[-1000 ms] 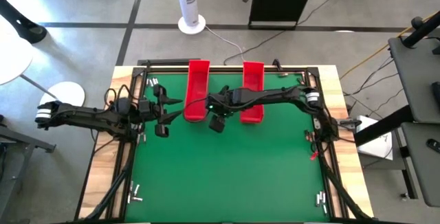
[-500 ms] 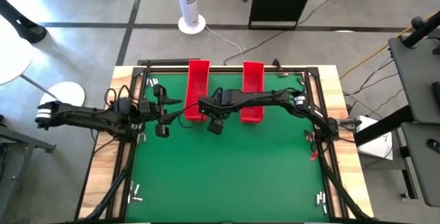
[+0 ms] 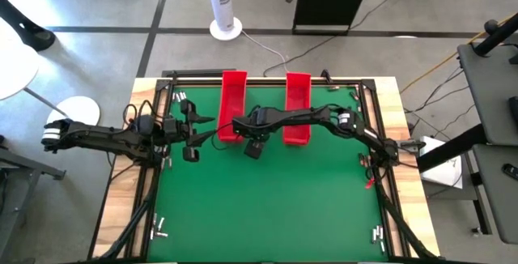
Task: Sort batteries
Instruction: Put the silver battery into the right red bin
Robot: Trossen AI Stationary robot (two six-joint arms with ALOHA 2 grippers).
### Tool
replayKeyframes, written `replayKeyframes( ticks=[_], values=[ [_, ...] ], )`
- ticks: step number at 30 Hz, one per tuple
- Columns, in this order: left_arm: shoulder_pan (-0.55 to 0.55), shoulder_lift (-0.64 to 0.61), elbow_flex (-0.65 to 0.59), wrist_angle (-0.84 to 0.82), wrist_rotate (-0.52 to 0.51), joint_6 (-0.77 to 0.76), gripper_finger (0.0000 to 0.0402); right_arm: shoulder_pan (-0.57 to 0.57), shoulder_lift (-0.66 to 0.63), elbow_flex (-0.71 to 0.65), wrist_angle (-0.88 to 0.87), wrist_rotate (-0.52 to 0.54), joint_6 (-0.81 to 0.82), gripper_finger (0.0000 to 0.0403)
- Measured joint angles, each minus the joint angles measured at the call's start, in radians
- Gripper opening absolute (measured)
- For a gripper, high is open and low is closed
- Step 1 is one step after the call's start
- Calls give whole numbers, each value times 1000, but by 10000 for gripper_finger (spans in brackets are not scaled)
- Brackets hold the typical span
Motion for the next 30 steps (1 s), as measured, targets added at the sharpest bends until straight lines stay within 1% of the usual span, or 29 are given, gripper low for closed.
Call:
replayKeyframes(
  ticks=[4, 7, 13, 17, 21, 27, 30],
  values=[
    [0, 0, 0, 0, 0, 0, 158, -13, 0, 0, 0, -4, 54, 194],
    [0, 0, 0, 0, 0, 0, 158, -19, 0, 0, -1, -34, 75, 177],
    [0, 0, 0, 0, 0, 0, 158, -15, 0, -3, 0, -43, 83, 142],
    [0, 0, 0, 0, 0, 0, 158, -10, 0, -4, 1, -43, 83, 133],
    [0, 0, 0, -1, 0, 0, 158, -5, -4, -5, -2, -43, 83, 138],
    [0, 0, 0, -3, 0, 0, 158, 24, -47, -3, -18, -42, 67, 162],
    [0, 0, 0, -3, 0, 0, 158, 39, -60, -3, -13, -8, 79, 177]
  ],
)
